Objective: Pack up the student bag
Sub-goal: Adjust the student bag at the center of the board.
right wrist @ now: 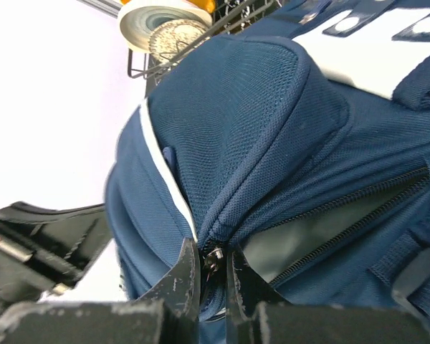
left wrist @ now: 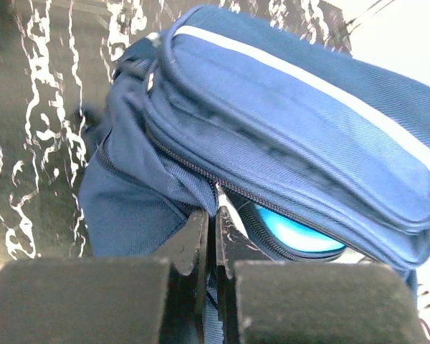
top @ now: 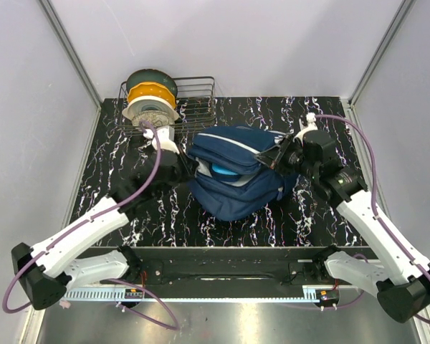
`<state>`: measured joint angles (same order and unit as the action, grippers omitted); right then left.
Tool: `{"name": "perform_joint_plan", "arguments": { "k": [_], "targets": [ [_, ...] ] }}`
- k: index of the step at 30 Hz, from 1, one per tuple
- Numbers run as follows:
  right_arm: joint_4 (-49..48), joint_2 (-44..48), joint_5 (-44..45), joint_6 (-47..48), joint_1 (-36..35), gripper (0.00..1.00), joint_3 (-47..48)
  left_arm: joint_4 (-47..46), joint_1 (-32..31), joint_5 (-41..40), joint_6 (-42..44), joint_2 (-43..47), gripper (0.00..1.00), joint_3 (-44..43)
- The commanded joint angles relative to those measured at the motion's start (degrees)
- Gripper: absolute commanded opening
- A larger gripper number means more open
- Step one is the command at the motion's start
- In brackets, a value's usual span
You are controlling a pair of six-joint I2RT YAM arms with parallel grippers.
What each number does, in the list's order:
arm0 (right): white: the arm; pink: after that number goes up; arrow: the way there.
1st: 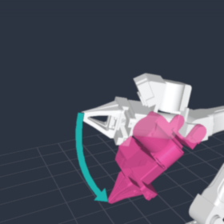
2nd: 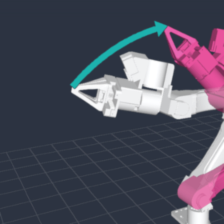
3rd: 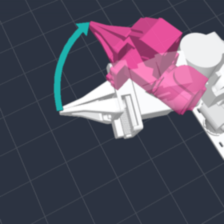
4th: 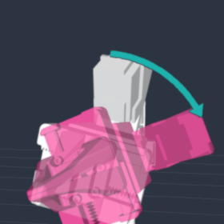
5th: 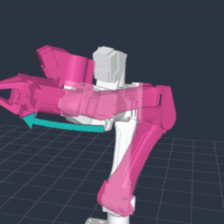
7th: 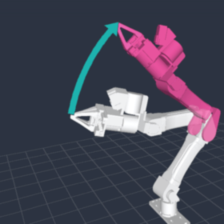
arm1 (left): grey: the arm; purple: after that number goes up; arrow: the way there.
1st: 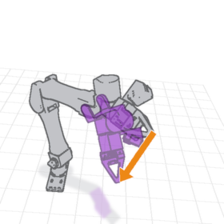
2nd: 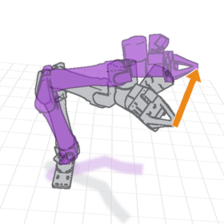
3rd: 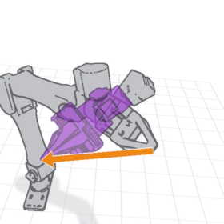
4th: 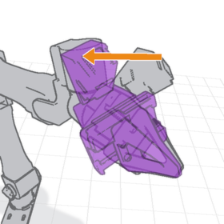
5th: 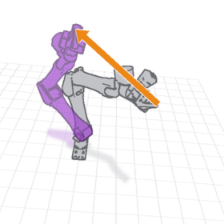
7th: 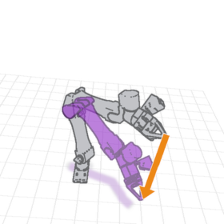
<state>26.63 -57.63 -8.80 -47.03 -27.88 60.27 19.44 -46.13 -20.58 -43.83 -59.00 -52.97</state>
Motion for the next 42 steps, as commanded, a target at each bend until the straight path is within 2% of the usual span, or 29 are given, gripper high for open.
{"name": "perform_joint_plan", "arguments": {
  "k": [1,5,9,12,16,19,21,23,24,25,28,29,30,31,33,36,37,39,42],
  "targets": [
    [-8.08,-4.41,-1.48,4.39,0.28,0.13,4.85,-3.8,-0.8,3.06,4.11,2.84,0.0,-10.49],
    [-7.04,-8.9,-3.41,8.87,1.33,0.13,9.58,-9.31,-4.05,6.51,-0.01,1.87,0.0,-5.22],
    [-2.91,-13.73,-6.85,10.2,4.5,0.13,13.38,-15.92,-11.5,8.8,-1.17,1.52,0.0,-2.23],
    [-2.9,-14.36,-5.45,10.72,5.9,0.14,12.95,-16.89,-15.03,9.77,-0.29,-0.66,0.0,-2.14],
    [-0.1,-15.23,-3.61,12.66,6.43,0.15,11.72,-21.35,-18.02,15.11,-0.73,-3.48,0.02,0.06],
    [2.02,-13.32,1.39,13.62,6.61,0.15,8.66,-22.6,-20.75,19.59,1.37,-6.64,0.15,-0.73],
    [2.63,-11.64,4.21,13.71,6.87,0.16,6.28,-22.34,-22.59,20.23,2.35,-8.49,0.37,-1.43],
    [3.42,-9.7,7.82,14.24,7.13,0.18,3.63,-22.08,-23.56,20.23,2.96,-8.76,0.52,-1.09],
    [4.64,-9.26,8.53,14.59,7.31,0.19,3.1,-22.34,-24.09,20.23,3.23,-8.33,0.68,-0.13],
    [5.35,-8.82,10.97,15.12,7.92,0.21,2.05,-22.34,-24.18,19.79,3.32,-7.8,0.75,0.49],
    [7.11,-8.38,12.4,15.65,9.59,0.24,0.38,-21.91,-24.1,17.95,4.45,-4.2,0.81,3.31],
    [7.38,-8.38,12.84,15.91,10.03,0.26,0.11,-21.38,-24.1,17.51,5.16,-2.02,0.82,3.92],
    [8.16,-8.29,13.19,16.09,10.3,0.48,-0.06,-19.98,-24.18,16.63,5.68,-1.04,0.84,4.71],
    [8.52,-8.03,14.41,16.17,11.0,0.56,-0.33,-19.62,-24.1,16.01,6.73,0.02,0.85,4.89],
    [9.48,-7.42,15.3,16.79,11.53,0.7,-0.33,-15.68,-24.1,12.52,7.44,3.27,0.86,5.68],
    [10.98,-5.84,15.48,16.88,11.79,0.84,-0.15,-12.95,-24.01,6.98,7.27,7.84,0.95,7.0],
    [11.42,-4.53,15.13,16.36,11.79,0.86,-0.15,-9.98,-23.83,2.17,6.31,8.63,0.96,7.09],
    [12.73,-1.81,13.38,14.61,11.71,0.89,-0.59,-5.67,-21.73,-0.94,5.87,9.69,0.98,6.74],
    [12.92,3.11,9.0,11.8,11.71,0.91,-2.96,-3.1,-16.73,-1.04,5.08,10.05,0.99,7.17]
  ]
}}
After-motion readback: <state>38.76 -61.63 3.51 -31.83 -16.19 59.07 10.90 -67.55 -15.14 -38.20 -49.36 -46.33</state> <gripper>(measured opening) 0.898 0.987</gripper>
